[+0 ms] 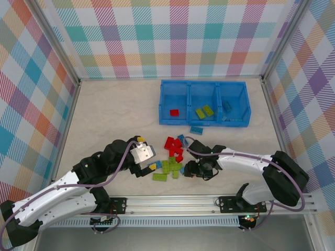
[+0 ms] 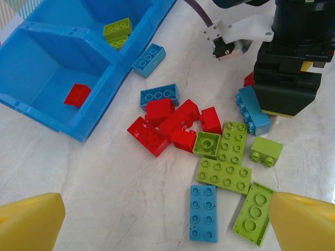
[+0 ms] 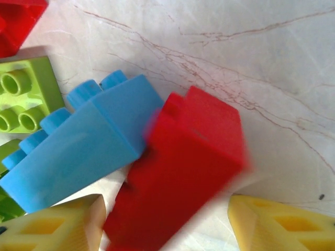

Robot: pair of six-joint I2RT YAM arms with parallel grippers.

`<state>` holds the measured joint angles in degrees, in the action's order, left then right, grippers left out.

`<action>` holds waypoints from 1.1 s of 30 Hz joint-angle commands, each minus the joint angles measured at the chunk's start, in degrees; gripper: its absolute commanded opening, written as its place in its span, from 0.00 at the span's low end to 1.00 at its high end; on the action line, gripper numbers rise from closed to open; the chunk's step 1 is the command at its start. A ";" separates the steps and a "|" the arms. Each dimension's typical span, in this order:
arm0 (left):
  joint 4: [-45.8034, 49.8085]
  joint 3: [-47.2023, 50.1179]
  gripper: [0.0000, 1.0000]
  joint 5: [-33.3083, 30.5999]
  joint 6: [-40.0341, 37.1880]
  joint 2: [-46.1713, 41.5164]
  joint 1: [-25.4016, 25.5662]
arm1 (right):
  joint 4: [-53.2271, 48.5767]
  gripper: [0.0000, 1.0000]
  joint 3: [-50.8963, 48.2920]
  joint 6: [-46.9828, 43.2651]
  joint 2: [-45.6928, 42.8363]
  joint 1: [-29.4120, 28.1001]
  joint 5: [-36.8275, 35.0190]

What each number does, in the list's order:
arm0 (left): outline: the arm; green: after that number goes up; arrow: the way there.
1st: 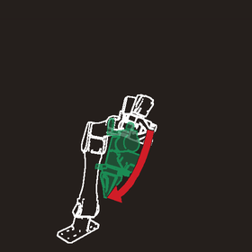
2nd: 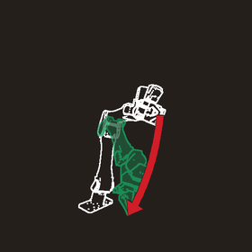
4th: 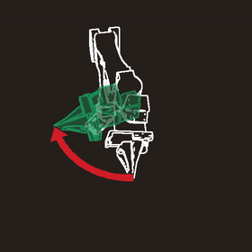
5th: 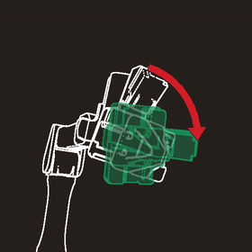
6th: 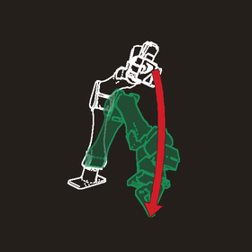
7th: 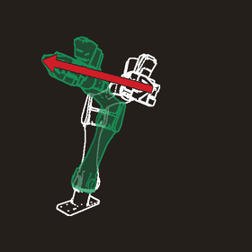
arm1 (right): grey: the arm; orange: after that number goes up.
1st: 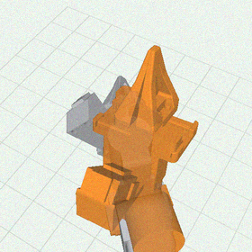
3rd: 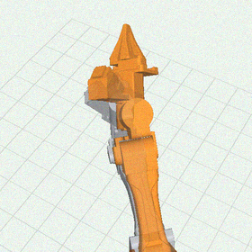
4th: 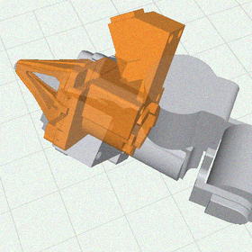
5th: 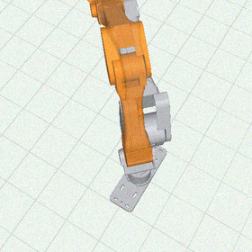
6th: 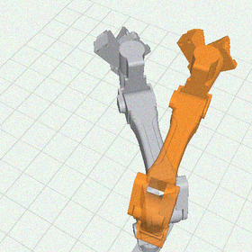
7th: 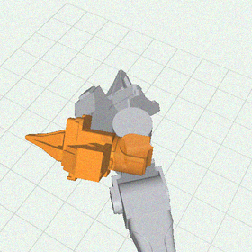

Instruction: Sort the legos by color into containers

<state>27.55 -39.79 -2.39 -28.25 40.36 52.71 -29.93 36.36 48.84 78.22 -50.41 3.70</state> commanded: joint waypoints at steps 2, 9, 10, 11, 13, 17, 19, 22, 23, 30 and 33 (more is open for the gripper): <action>1.01 -0.29 1.00 0.94 -0.93 -0.80 -0.59 | -3.54 0.55 -1.35 -1.21 2.13 0.22 -11.41; 1.54 -0.28 1.00 2.12 -1.45 -0.81 -0.59 | -2.42 0.33 -2.58 -2.00 -2.78 0.32 -13.61; 1.61 -0.32 1.00 2.12 -1.51 -0.89 -0.59 | -2.12 0.30 -2.82 -1.95 -3.82 0.27 -13.91; 1.57 -0.36 1.00 2.11 -1.54 -0.94 -0.59 | -1.95 0.28 -3.07 -2.19 -4.87 0.34 -14.18; 1.54 -0.38 1.00 2.23 -1.53 -1.03 -0.59 | -2.25 0.26 -2.91 -3.15 -6.85 0.47 -15.04; 1.54 -0.38 1.00 2.91 -1.52 -1.16 -0.59 | -6.08 0.24 0.58 -6.85 -10.69 0.97 -18.75; 1.46 -0.37 1.00 2.89 -1.46 -1.24 -0.59 | -6.95 0.24 3.28 -9.86 -12.18 1.72 -20.18; 1.12 -0.38 1.00 2.45 -1.12 -1.62 -0.59 | -4.76 0.23 8.07 -15.50 -12.62 4.06 -19.94; 0.84 -0.31 1.00 1.94 -0.67 -1.75 -0.59 | -3.31 0.23 10.07 -17.80 -11.94 4.79 -19.70; -1.52 -1.47 1.00 -2.72 6.27 0.92 -1.17 | 7.05 0.23 25.98 -27.68 1.20 9.34 -15.31; 0.33 -6.18 1.00 -8.43 12.62 3.85 -1.31 | 9.66 0.23 33.76 -30.37 8.99 11.66 -13.48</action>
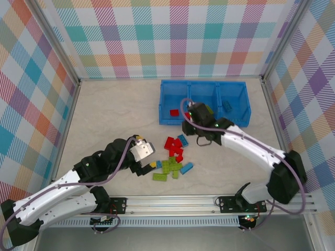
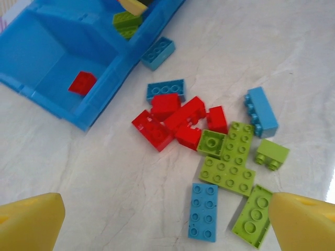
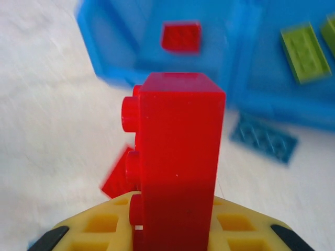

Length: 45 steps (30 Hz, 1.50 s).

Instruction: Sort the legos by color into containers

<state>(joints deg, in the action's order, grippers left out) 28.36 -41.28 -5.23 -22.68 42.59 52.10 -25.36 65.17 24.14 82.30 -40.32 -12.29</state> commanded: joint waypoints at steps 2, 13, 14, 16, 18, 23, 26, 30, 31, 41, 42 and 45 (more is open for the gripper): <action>2.06 -9.70 1.00 -9.88 12.82 4.56 -0.77 | 5.32 0.24 10.68 -7.24 10.59 3.09 3.14; 6.53 -18.47 1.00 -13.93 44.93 16.61 -0.77 | -0.47 0.31 32.83 -9.75 33.62 8.01 5.39; 6.60 -18.32 1.00 -14.01 47.32 17.16 -0.76 | -1.22 0.33 33.91 -9.56 34.50 8.14 5.74; 7.03 -18.32 1.00 -14.18 50.64 18.10 -0.77 | -1.64 0.36 34.84 -9.55 34.88 8.20 6.41; 7.44 -18.30 1.00 -14.38 52.56 19.16 -0.86 | -1.53 0.40 34.81 -9.55 34.15 8.23 6.82; 7.12 -18.21 1.00 -13.39 55.45 22.80 -1.03 | -3.13 0.41 33.85 -9.48 29.84 8.67 8.25; 5.35 -18.16 1.00 -11.15 56.60 25.69 -1.68 | -1.01 0.43 28.46 -8.60 22.67 8.67 10.90; 2.07 -18.60 0.98 -7.41 57.13 31.28 -3.49 | 4.02 0.55 17.05 -7.65 9.98 8.68 18.62; 1.38 -18.90 0.98 -6.31 57.06 33.18 -4.18 | 5.64 0.58 13.56 -7.40 6.38 8.67 21.10; -3.72 -24.07 0.85 2.94 56.06 51.07 -8.71 | 4.58 0.62 -9.96 -0.28 -20.98 8.67 32.58; -3.73 -24.34 0.82 3.05 55.68 52.27 -8.74 | 2.74 0.62 -10.35 -0.31 -22.09 8.67 32.25; -4.75 -24.14 0.74 4.00 55.30 55.44 -8.92 | -1.72 0.62 -11.24 0.34 -25.06 8.67 28.72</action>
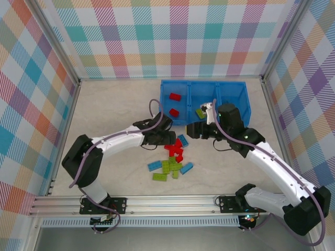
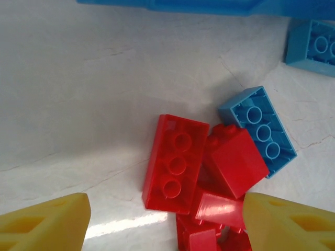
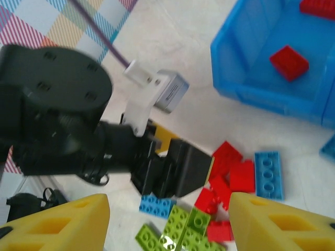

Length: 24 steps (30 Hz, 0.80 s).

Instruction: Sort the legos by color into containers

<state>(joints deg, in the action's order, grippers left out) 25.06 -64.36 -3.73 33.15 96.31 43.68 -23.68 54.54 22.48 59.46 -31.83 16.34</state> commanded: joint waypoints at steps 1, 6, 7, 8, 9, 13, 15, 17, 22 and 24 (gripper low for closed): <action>-2.27 -0.88 0.73 3.35 -0.35 2.65 -0.69 | -3.83 0.62 -0.84 2.36 -2.74 0.19 -0.31; -5.05 -1.54 0.71 5.40 -0.87 6.78 -1.33 | -6.12 0.62 0.59 2.31 -3.06 0.19 1.17; -4.83 -2.01 0.70 5.02 -0.95 7.56 -1.42 | -6.37 0.62 0.65 2.35 -3.04 0.19 1.19; -4.43 -2.40 0.68 4.72 -0.94 8.14 -1.41 | -6.46 0.62 0.61 2.55 -3.08 0.19 1.32; -4.03 -2.69 0.66 4.32 -0.95 8.72 -1.51 | -6.42 0.62 0.49 2.86 -3.10 0.19 1.54; -3.09 -2.23 0.58 2.88 -0.32 9.73 -1.75 | -5.27 0.63 -0.48 4.22 -3.12 0.19 2.42; -2.82 -1.81 0.53 2.35 -0.44 9.95 -1.86 | -4.98 0.64 -0.82 4.57 -3.05 0.18 2.65; -2.52 -1.42 0.49 1.96 -0.85 9.97 -1.87 | -5.06 0.64 -0.75 4.63 -2.82 0.24 2.73; -0.28 -1.21 0.47 -1.22 -2.41 9.95 -1.85 | -5.50 0.65 -0.04 4.68 -2.33 0.20 3.68; 0.22 -1.42 0.43 -1.96 -3.01 10.01 -1.85 | -5.67 0.65 -0.14 4.68 -2.16 0.19 3.70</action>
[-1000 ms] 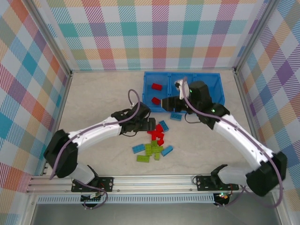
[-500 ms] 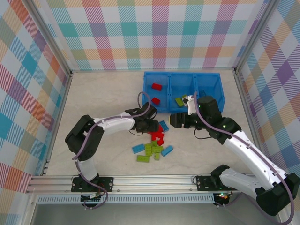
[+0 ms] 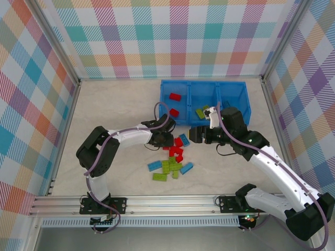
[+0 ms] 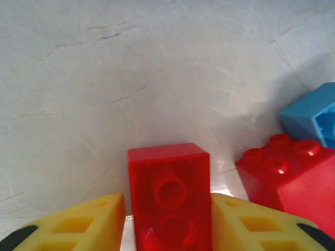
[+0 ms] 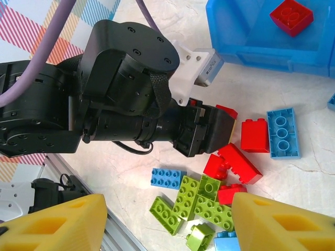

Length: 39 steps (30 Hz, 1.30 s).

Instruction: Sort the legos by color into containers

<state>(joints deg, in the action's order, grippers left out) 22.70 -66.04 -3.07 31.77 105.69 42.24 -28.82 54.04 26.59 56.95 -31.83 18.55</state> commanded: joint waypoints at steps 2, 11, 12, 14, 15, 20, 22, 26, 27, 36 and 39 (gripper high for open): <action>3.54 -0.30 0.36 -3.48 -2.11 0.47 -0.44 | -1.67 0.65 0.37 0.31 0.77 0.20 1.76; 6.70 -6.74 0.28 -1.75 -4.86 -8.36 0.73 | -2.85 0.66 -0.05 0.74 -0.55 0.19 0.76; 6.91 -8.38 0.28 -2.01 -5.51 -8.88 1.06 | -2.43 0.67 -0.24 0.88 -0.76 0.19 0.22; 7.32 -12.42 0.28 -3.50 -6.81 -8.74 1.43 | -1.81 0.67 -0.46 1.00 -1.05 0.19 -0.82; 7.19 -14.08 0.29 -4.79 -7.38 -8.26 1.40 | -1.53 0.67 -0.55 1.01 -1.05 0.19 -1.19; 5.73 -25.36 0.29 -11.64 -10.50 -0.03 -0.29 | -0.44 0.68 -1.57 1.61 -0.79 0.19 -2.98; 4.90 -29.64 0.29 -11.93 -10.93 4.20 -1.58 | -0.14 0.68 -2.05 1.88 -0.84 0.19 -2.81; 4.37 -37.92 0.30 -12.75 -12.28 12.35 -3.25 | -0.36 0.68 -2.53 1.98 -1.45 0.19 -3.07; 4.92 -39.79 0.32 -12.75 -12.69 13.93 -3.39 | -0.42 0.68 -2.61 1.98 -1.64 0.19 -3.15; 5.19 -46.58 0.52 -13.71 -12.01 19.55 -4.36 | -1.95 0.69 -3.11 2.32 -2.78 0.19 -3.05; 5.34 -45.87 0.58 -12.68 -11.72 17.86 -4.37 | -1.86 0.69 -3.55 2.41 -2.98 0.24 -3.38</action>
<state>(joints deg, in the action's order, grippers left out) 27.24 -110.59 -15.57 19.90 126.04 38.33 -30.17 51.31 28.32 54.98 -31.83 15.46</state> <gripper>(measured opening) 0.565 0.686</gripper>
